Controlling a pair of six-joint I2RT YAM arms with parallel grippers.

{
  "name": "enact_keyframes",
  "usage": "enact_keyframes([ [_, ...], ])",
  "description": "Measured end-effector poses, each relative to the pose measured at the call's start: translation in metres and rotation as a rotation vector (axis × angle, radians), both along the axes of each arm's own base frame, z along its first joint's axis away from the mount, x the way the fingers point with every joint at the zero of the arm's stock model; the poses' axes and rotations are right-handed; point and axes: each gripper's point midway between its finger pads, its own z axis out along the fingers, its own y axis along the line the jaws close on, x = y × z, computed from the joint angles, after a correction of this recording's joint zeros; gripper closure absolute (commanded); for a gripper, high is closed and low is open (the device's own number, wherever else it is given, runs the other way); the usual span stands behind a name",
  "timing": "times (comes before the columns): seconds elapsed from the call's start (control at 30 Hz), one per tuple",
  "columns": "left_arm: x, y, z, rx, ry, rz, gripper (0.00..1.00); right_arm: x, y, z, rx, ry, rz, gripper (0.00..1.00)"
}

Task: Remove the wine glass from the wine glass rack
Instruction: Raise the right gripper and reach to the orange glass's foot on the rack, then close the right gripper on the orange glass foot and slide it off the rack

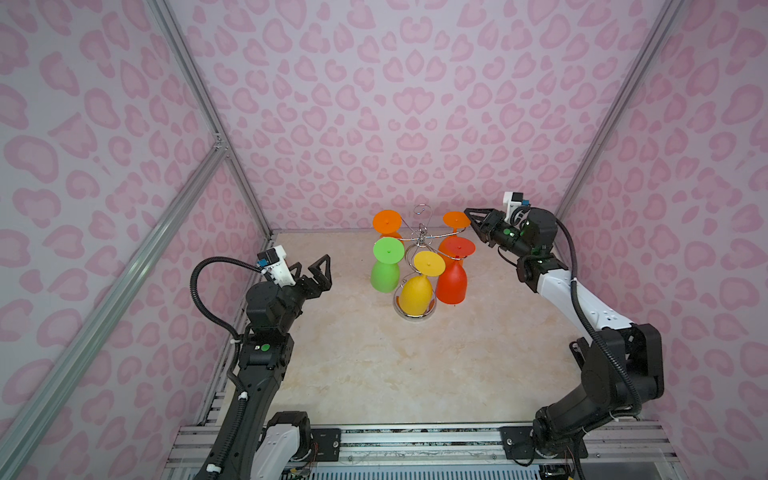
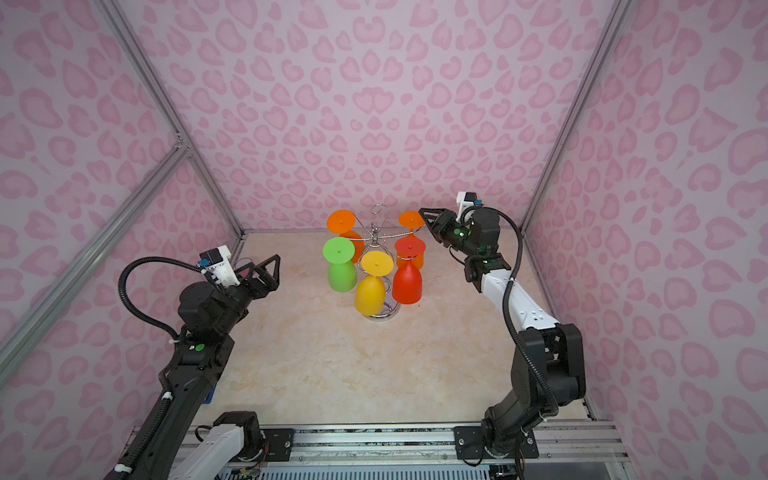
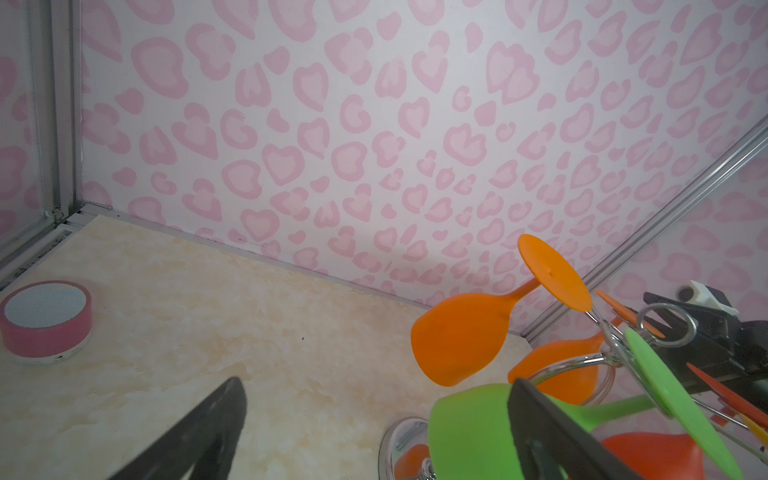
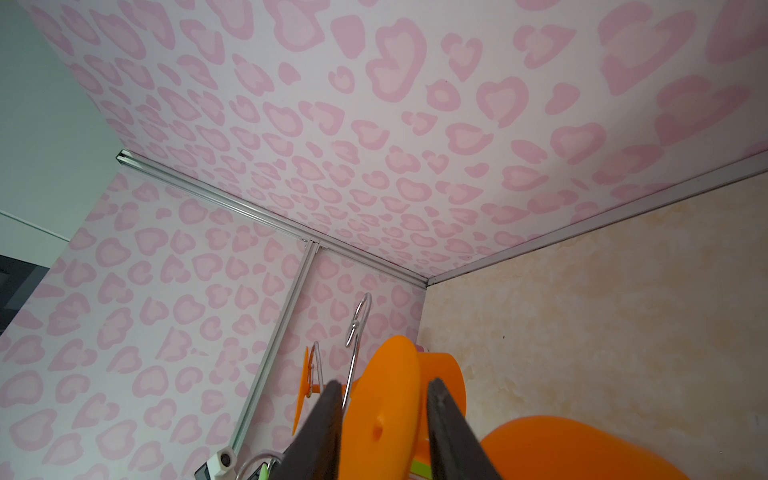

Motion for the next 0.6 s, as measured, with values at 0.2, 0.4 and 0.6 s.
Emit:
enact_keyframes([
  [0.2,0.0001,0.0004,-0.0003,0.001,0.001,0.003,0.0,-0.0002,0.0009,-0.0018,-0.023,0.015,0.004,0.76],
  [0.4,0.0003,0.0017,-0.0038,0.003,0.015,0.01,0.0,-0.001,0.0016,-0.0077,-0.033,0.036,0.008,0.88],
  [0.6,0.0008,0.0034,-0.0059,0.005,0.023,0.02,0.0,-0.0017,0.0025,-0.0021,-0.028,0.024,0.015,1.0],
])
